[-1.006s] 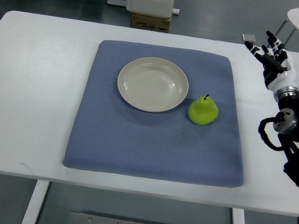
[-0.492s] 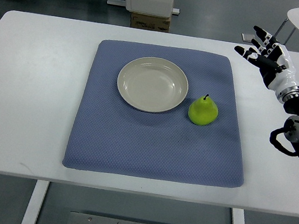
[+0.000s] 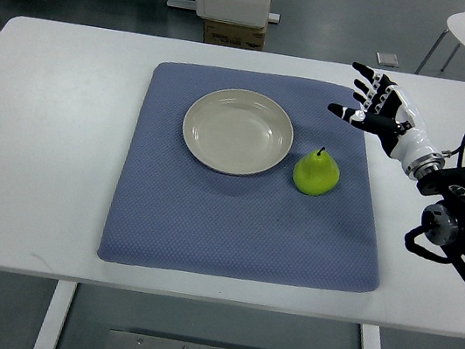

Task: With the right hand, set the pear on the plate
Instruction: 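Move the open right hand toward the green pear beside the plate, then close the right hand's fingers around the green pear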

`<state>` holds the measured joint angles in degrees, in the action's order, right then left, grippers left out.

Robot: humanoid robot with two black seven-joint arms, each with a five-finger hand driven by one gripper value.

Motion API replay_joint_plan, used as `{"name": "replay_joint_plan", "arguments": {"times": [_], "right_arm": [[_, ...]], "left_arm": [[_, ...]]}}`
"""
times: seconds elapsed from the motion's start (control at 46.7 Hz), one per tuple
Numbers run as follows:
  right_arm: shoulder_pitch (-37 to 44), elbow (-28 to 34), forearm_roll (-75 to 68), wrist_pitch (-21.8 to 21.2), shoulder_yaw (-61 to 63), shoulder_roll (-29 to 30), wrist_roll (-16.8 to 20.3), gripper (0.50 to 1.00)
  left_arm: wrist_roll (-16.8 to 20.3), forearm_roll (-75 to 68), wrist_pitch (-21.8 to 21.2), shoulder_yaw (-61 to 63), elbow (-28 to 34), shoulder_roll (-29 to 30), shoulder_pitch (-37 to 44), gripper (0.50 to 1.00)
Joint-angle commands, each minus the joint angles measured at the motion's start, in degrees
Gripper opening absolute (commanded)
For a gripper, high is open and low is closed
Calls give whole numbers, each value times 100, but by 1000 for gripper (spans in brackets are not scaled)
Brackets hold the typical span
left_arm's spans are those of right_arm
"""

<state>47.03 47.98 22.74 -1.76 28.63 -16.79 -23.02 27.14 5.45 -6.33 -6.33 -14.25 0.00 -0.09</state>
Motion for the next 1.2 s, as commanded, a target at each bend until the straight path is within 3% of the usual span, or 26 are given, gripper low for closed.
{"name": "replay_joint_plan", "arguments": {"times": [0.0, 0.364, 0.77, 1.177], "right_arm": [[17, 44, 2, -26, -165, -18, -80, 1000], [17, 299, 55, -334, -446, -132, -106, 1000], [34, 238, 169, -334, -1167, -176, -835, 1000], [8, 141, 450, -132, -1202, -97, -1082, 1000]], "left_arm": [[2, 0, 1, 0, -8, 0, 0, 1000], [2, 0, 1, 0, 1, 0, 0, 1000], [2, 0, 1, 0, 1, 0, 0, 1000], [2, 0, 1, 0, 1, 0, 0, 1000]]}}
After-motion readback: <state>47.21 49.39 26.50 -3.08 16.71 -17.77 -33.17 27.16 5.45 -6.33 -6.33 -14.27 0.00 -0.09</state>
